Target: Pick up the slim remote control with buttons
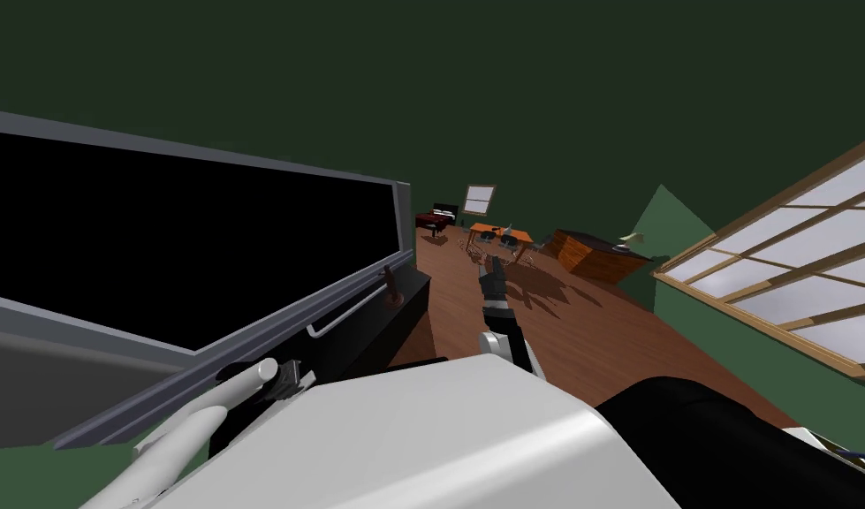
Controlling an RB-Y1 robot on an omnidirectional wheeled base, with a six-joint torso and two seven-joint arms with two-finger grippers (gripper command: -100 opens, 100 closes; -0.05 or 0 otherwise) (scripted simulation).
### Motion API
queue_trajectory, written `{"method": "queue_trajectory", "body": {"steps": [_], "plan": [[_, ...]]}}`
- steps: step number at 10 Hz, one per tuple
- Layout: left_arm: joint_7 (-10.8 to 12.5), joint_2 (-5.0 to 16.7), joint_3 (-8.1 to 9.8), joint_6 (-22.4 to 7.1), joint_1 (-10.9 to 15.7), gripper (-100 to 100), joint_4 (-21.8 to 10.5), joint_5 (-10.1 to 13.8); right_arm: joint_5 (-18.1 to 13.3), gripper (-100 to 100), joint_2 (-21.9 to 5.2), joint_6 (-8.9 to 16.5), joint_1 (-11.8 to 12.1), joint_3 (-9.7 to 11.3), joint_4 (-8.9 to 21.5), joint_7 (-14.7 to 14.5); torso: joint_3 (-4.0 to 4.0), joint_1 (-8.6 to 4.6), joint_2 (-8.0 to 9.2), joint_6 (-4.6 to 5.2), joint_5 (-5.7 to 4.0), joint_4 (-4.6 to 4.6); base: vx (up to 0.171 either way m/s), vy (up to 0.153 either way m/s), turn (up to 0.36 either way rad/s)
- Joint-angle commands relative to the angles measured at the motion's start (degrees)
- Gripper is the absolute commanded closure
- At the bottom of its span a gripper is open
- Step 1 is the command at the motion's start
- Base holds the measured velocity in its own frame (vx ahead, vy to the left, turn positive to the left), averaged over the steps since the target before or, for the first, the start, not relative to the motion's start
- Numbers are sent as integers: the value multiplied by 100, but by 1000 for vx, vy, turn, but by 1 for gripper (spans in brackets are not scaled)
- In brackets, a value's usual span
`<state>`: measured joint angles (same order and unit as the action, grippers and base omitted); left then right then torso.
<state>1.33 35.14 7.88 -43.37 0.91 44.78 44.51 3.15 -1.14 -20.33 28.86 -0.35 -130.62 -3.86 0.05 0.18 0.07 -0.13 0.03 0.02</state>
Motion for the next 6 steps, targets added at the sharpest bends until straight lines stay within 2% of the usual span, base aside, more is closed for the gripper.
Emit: {"method": "queue_trajectory", "body": {"steps": [1, 5, 6], "plan": [[-65, 32, -42, -44, 64, -100, -286, 128, 0, 0, 0, 0, 0, 0, 0, 0, 0, 0, 0, 0, 0, 0, -10, 27, -76], [-209, 117, -155, -181, 180, -100, -986, 439, 0, 0, 0, 0, 0, 0, 0, 0, 0, 9, 1, 3, 1, 1, -24, 58, -124], [-209, 117, -155, -181, 180, -100, -1066, 439, 0, 0, 0, 0, -1, 0, 0, 0, 2, 13, 4, 2, 2, 1, -22, 54, -45]]}}
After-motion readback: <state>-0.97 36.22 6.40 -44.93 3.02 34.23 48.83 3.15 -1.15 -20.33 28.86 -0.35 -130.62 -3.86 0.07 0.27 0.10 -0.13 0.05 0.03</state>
